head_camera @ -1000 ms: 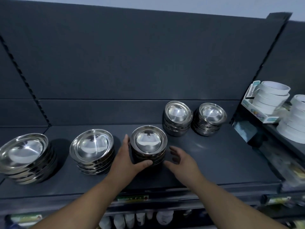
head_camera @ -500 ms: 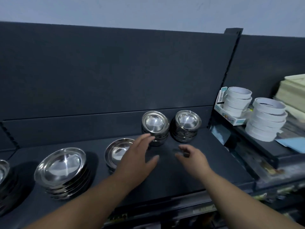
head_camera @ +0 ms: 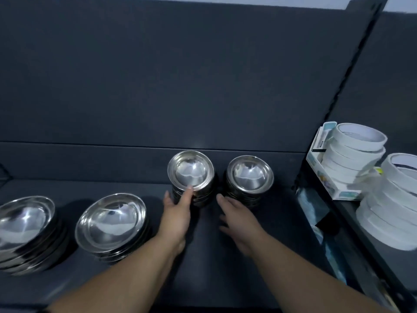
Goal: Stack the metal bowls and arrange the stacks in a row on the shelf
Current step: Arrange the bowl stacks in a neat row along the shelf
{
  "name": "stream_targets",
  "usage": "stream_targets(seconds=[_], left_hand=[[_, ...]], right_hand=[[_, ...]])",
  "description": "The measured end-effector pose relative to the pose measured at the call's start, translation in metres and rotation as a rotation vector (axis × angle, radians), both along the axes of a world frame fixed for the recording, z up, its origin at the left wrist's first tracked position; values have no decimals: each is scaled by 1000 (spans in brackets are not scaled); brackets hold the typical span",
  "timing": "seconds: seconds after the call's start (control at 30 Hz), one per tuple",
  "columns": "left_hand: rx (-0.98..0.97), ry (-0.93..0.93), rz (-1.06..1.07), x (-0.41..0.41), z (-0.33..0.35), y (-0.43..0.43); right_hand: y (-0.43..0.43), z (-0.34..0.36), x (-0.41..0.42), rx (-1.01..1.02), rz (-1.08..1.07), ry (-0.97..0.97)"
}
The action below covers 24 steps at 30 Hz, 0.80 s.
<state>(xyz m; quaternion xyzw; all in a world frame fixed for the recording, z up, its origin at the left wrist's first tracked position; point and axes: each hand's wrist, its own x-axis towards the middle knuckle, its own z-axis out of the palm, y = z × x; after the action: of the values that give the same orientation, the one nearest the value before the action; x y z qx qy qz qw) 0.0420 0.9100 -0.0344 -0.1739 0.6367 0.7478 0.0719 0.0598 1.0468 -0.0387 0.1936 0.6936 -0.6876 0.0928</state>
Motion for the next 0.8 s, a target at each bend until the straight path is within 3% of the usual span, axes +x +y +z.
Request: stream_targets(seconds=[0.3, 0.8], left_hand=[[134, 26, 114, -21, 1, 7], [83, 14, 23, 49, -10, 2]], right_hand=[[-9, -12, -41, -194, 117, -43], [16, -11, 28, -69, 110, -10]])
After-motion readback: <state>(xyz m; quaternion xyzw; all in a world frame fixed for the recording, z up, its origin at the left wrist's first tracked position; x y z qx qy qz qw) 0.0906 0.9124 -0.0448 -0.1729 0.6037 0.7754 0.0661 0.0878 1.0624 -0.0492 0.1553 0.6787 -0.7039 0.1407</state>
